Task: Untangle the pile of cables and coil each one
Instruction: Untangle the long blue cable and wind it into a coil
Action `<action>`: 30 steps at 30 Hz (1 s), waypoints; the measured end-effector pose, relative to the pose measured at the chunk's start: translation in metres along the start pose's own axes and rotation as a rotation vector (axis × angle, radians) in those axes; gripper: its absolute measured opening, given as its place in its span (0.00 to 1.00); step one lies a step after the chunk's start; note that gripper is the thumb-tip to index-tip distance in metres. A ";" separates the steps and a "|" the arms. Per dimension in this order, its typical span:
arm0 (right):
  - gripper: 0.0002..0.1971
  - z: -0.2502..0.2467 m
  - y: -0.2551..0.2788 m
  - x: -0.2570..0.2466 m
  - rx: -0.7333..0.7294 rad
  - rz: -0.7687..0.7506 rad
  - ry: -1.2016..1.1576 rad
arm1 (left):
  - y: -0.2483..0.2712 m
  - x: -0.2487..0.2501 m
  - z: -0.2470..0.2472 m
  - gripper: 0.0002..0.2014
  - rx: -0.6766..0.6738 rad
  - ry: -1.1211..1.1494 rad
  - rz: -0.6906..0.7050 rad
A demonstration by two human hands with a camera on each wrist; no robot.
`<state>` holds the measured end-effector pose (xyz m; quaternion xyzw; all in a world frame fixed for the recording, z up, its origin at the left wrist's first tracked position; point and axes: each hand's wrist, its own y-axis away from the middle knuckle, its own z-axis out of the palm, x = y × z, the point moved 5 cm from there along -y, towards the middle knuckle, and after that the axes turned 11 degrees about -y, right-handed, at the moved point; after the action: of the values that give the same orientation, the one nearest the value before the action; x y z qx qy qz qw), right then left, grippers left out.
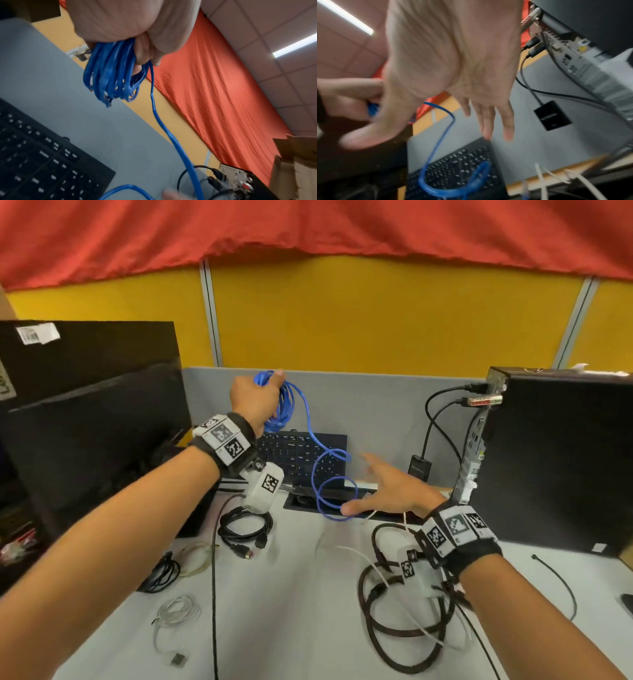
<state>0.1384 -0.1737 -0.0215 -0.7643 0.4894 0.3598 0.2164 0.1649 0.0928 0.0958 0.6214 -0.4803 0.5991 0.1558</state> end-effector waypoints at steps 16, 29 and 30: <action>0.12 -0.032 -0.052 -0.050 0.526 -0.484 -0.377 | 0.067 -0.008 0.036 0.19 -1.007 0.756 -0.270; 0.10 -0.041 -0.066 -0.052 0.279 -0.387 -0.008 | -0.031 -0.059 -0.026 0.11 0.086 0.678 -0.378; 0.13 -0.033 -0.065 -0.046 0.172 -0.328 0.046 | -0.033 -0.055 -0.026 0.10 0.097 0.612 -0.361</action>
<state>0.1965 -0.1410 0.0333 -0.8205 0.3923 0.2588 0.3254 0.1855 0.1520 0.0652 0.4945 -0.2650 0.7423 0.3662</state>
